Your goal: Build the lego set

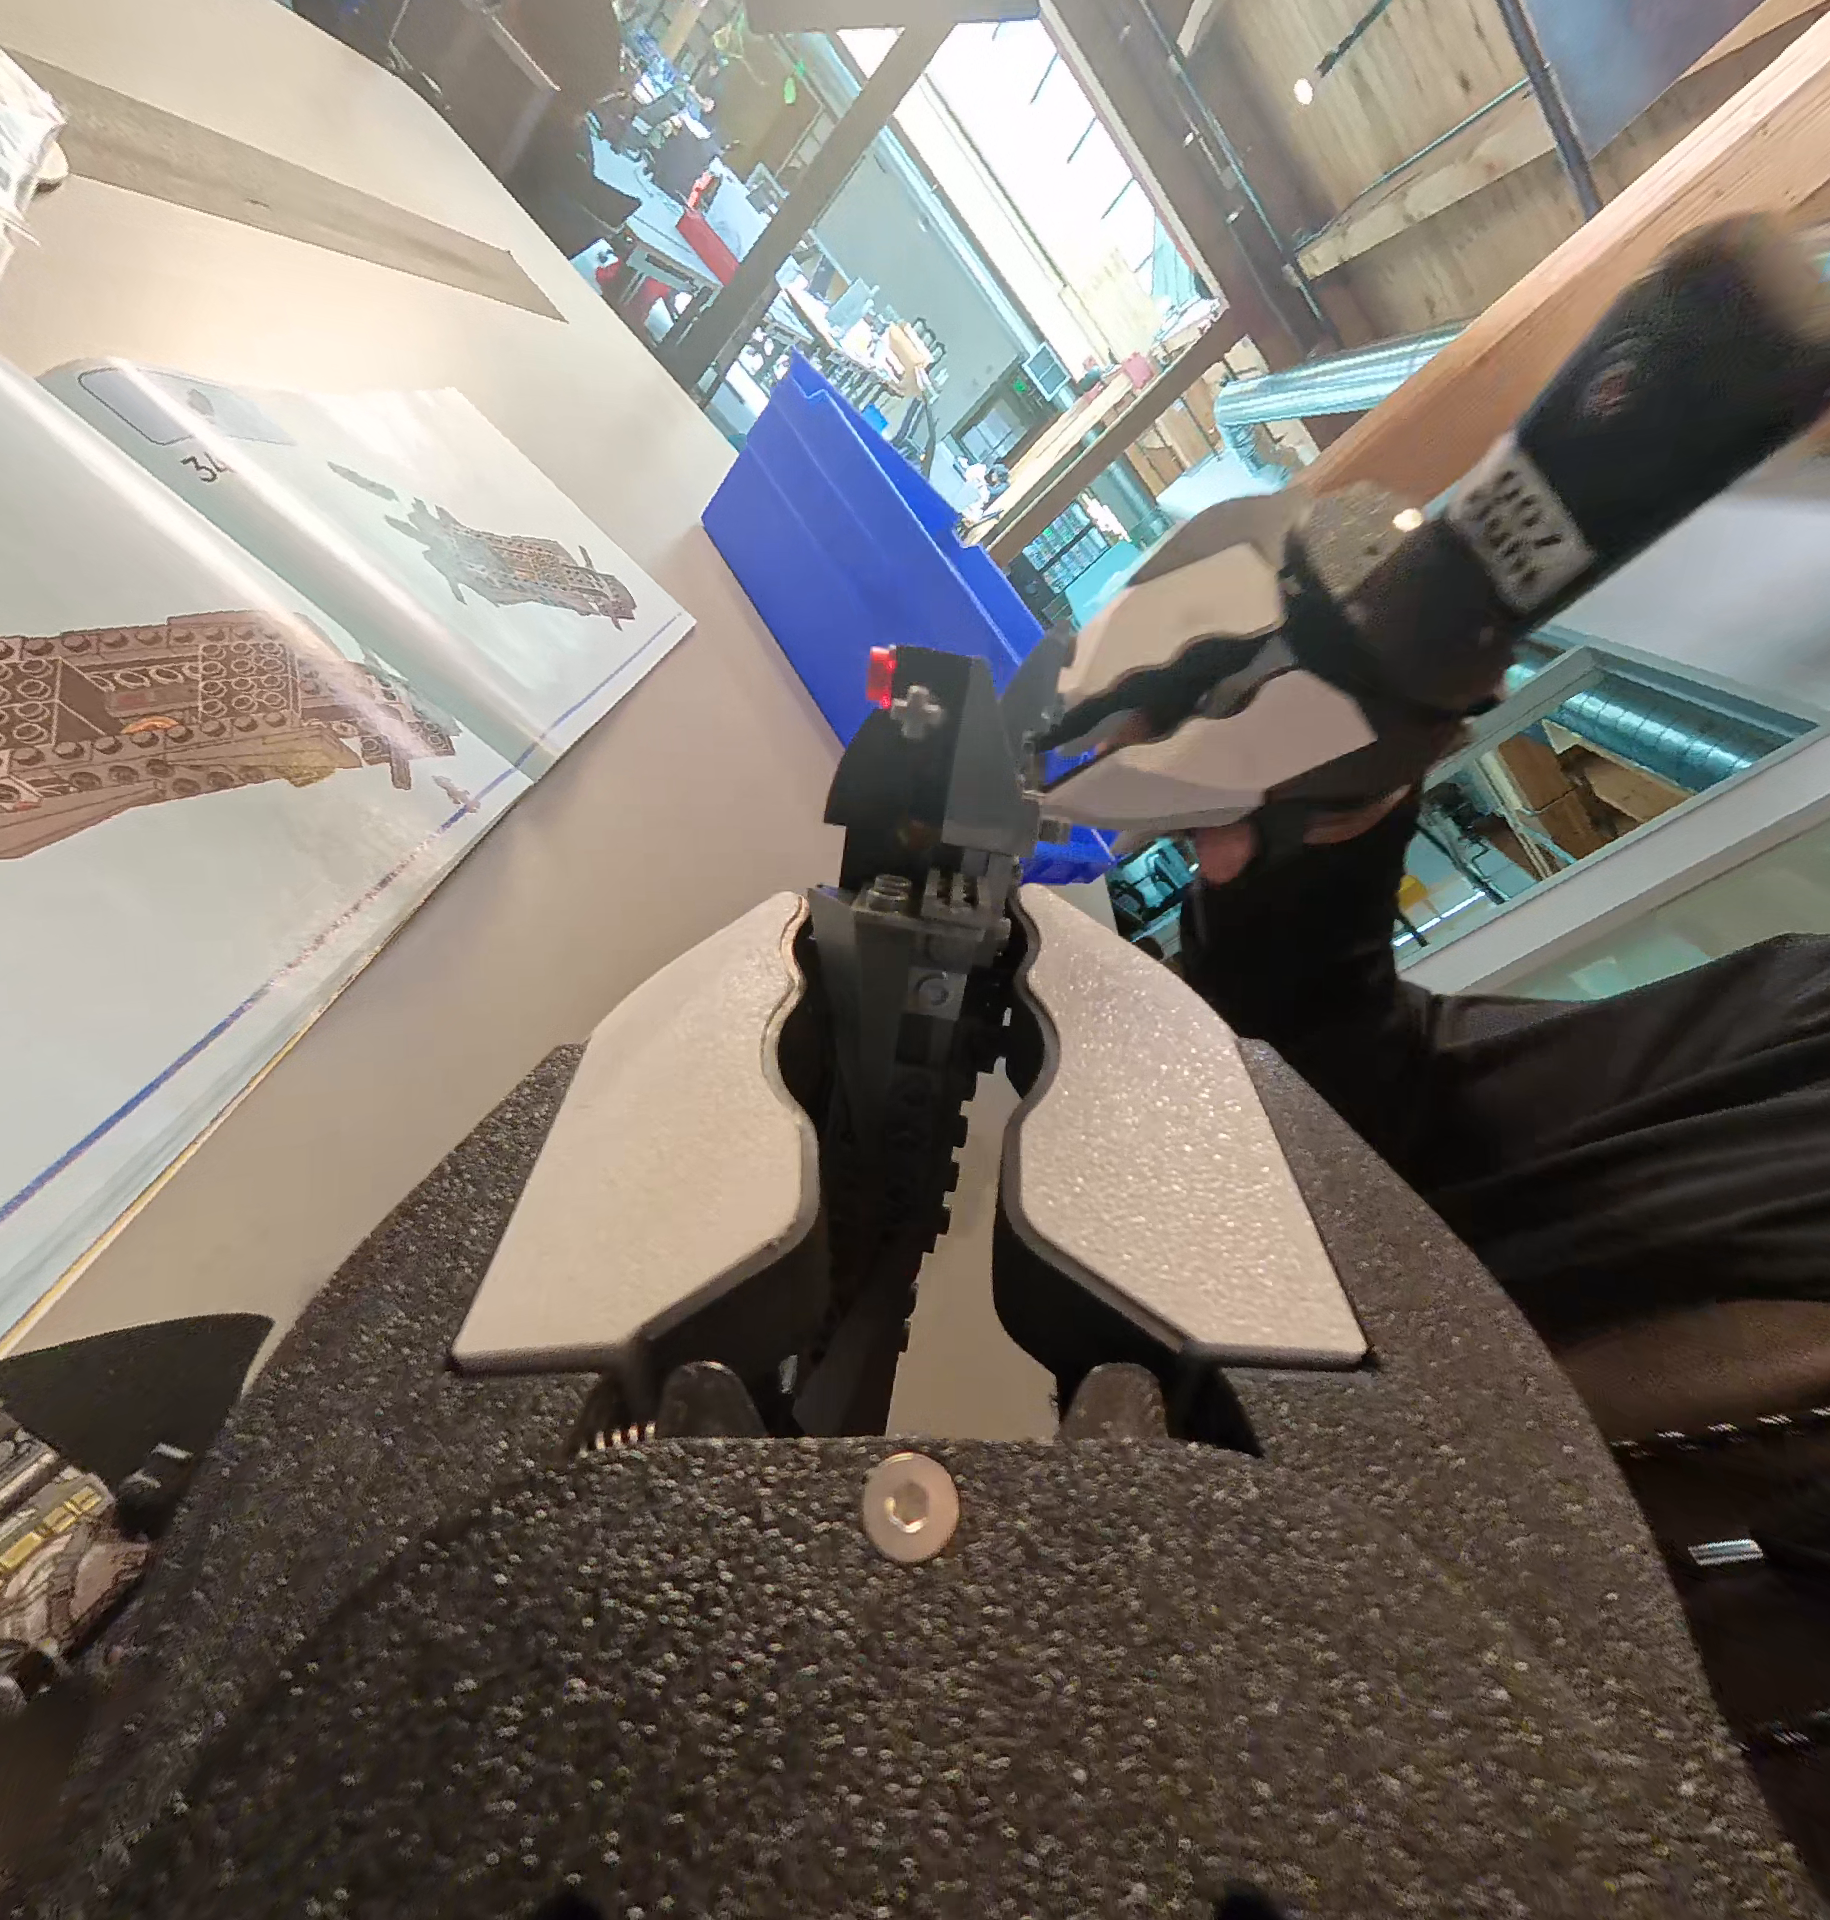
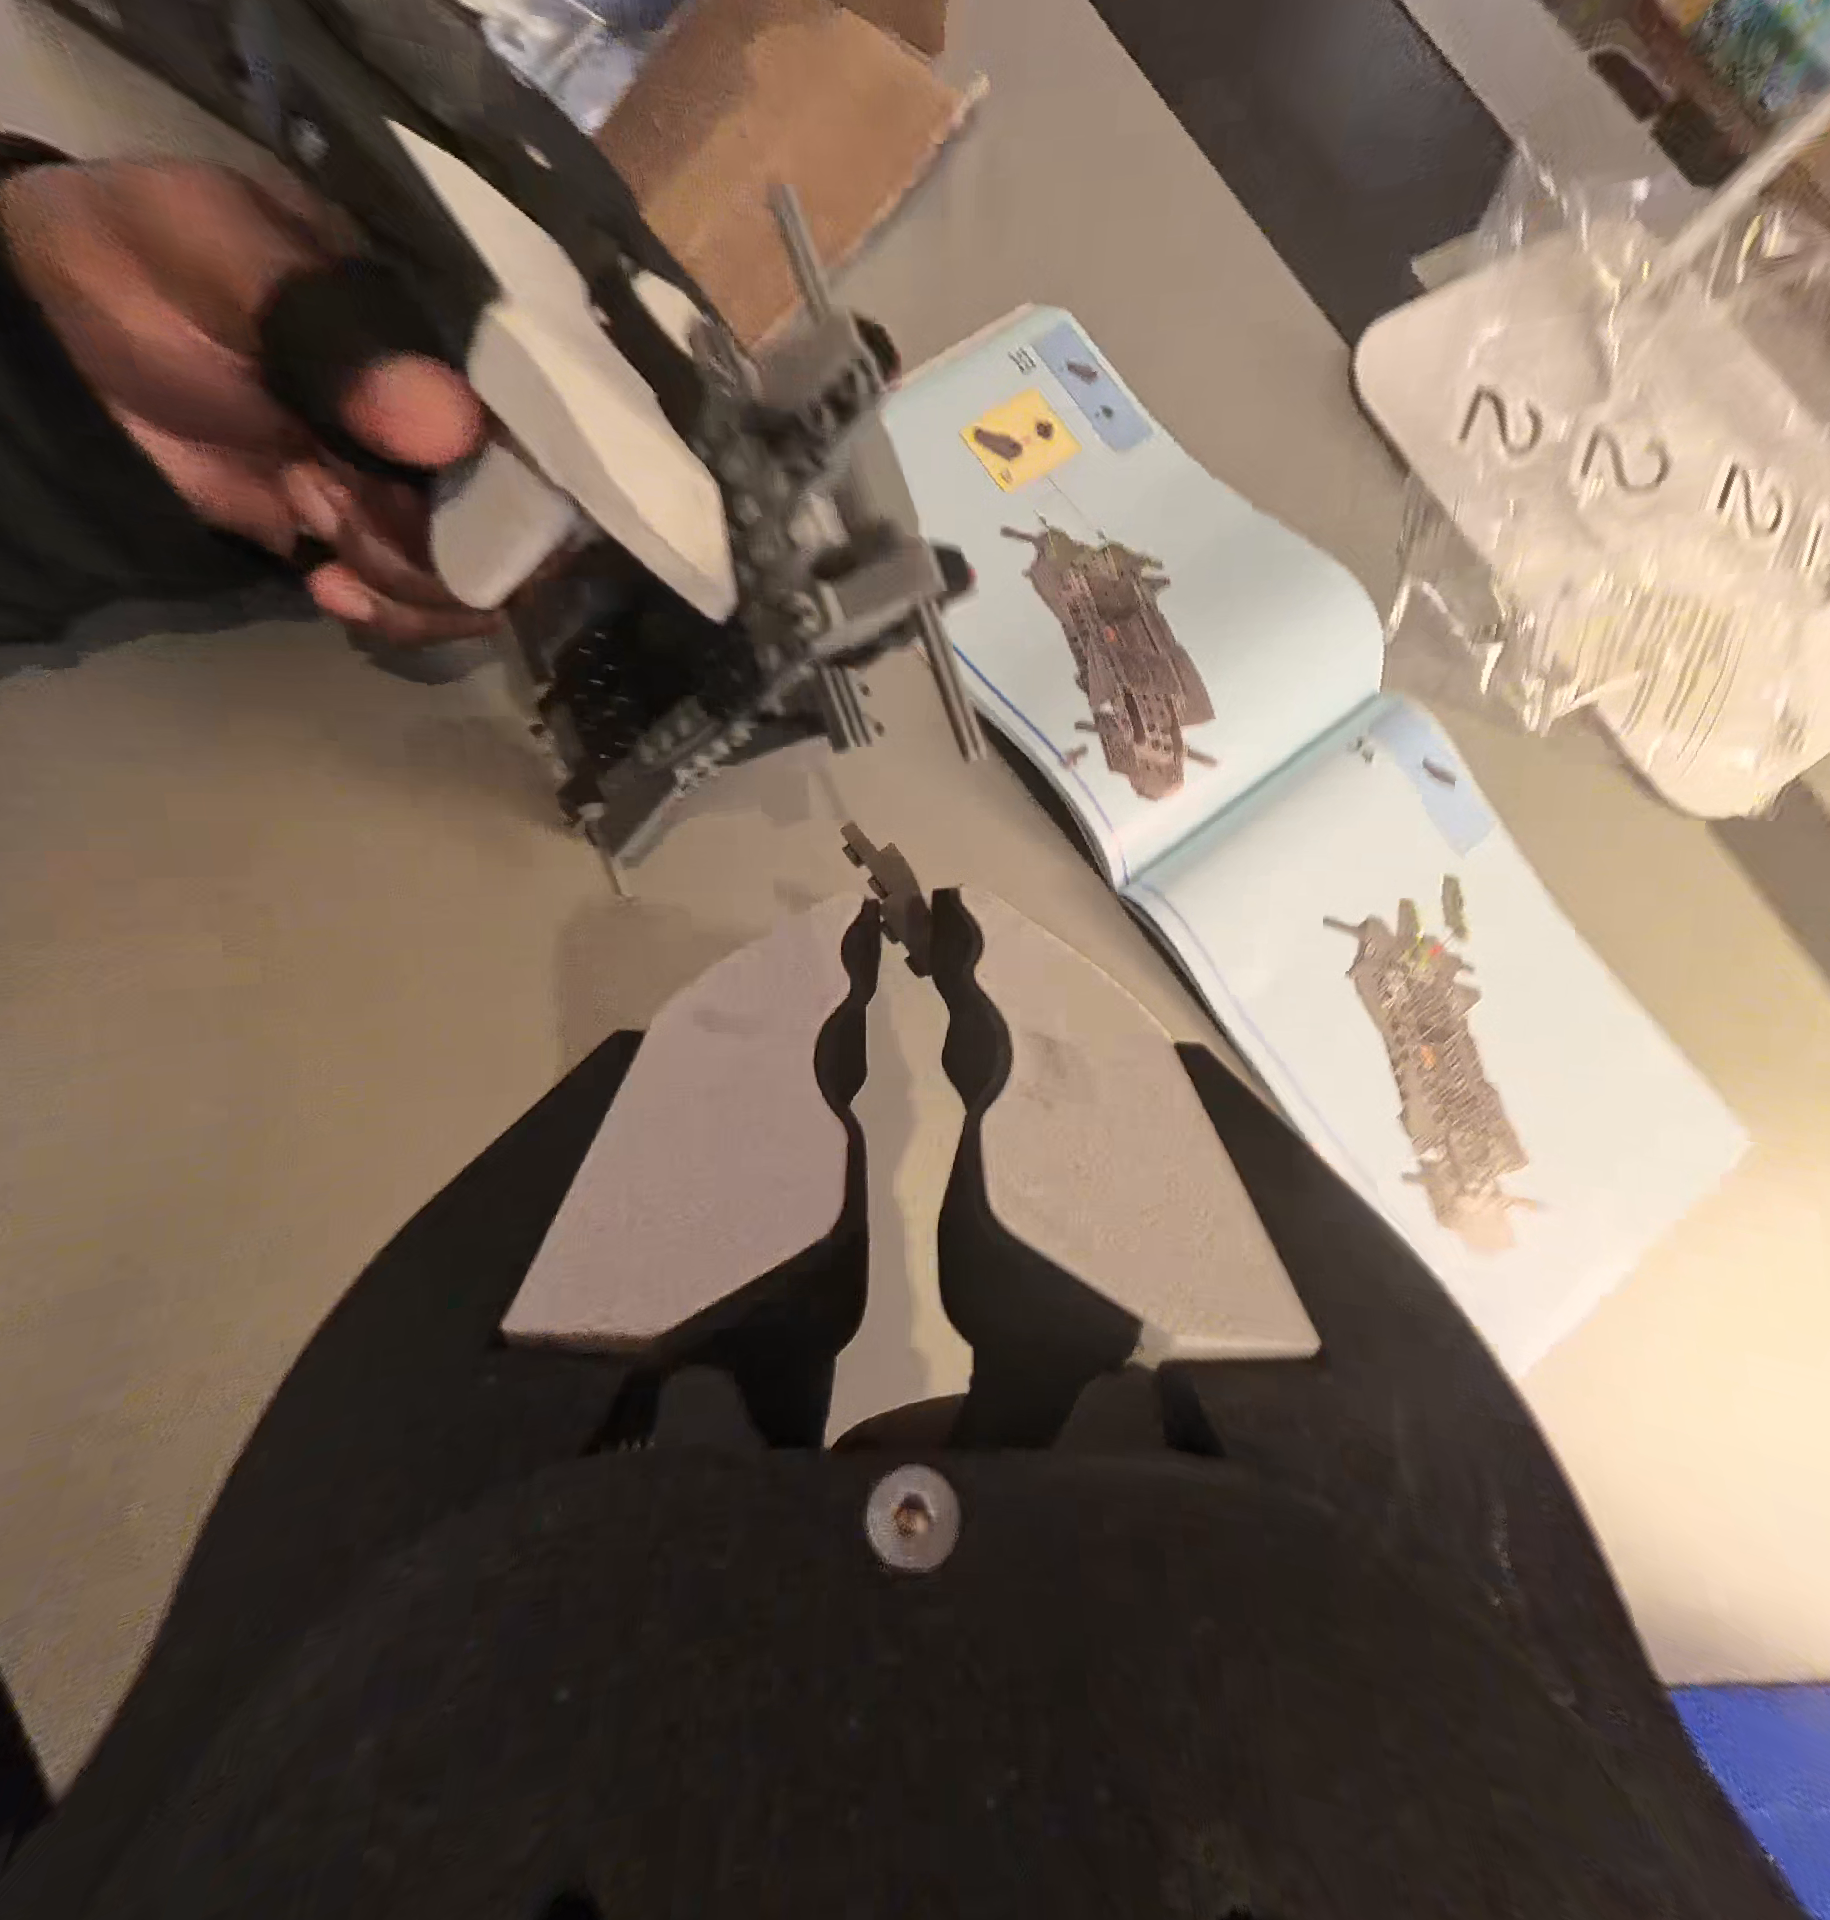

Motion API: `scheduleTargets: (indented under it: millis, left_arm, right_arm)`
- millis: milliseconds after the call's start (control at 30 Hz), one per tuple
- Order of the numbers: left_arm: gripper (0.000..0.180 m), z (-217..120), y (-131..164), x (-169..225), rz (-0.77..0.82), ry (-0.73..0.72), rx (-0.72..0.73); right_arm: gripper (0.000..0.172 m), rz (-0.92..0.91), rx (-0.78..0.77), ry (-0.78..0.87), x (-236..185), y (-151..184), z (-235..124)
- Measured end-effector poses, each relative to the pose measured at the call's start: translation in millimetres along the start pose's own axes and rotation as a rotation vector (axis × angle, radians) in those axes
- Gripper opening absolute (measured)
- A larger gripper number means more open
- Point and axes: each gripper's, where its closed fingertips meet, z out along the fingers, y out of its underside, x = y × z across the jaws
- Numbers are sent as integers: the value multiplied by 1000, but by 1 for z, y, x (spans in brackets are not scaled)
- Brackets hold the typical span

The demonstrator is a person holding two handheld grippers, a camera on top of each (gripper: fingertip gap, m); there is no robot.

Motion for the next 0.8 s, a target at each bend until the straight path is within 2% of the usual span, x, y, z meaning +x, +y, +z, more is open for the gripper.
scheduleTargets:
  millis: [133, 333, 800]
  left_arm:
    - [34, 2, 1, 2, 9, -22, -18]
    - [34, 1, 4, 0, 9, -50, -32]
    - [34, 6, 11, 6, 34, -53, -81]
  right_arm:
    - [10, -122, -83, -65, -15, -26, 0]
    - [9, -197, -211, -49, -11, -34, 16]
    - [9, -210, -222, -96, -19, -33, 6]
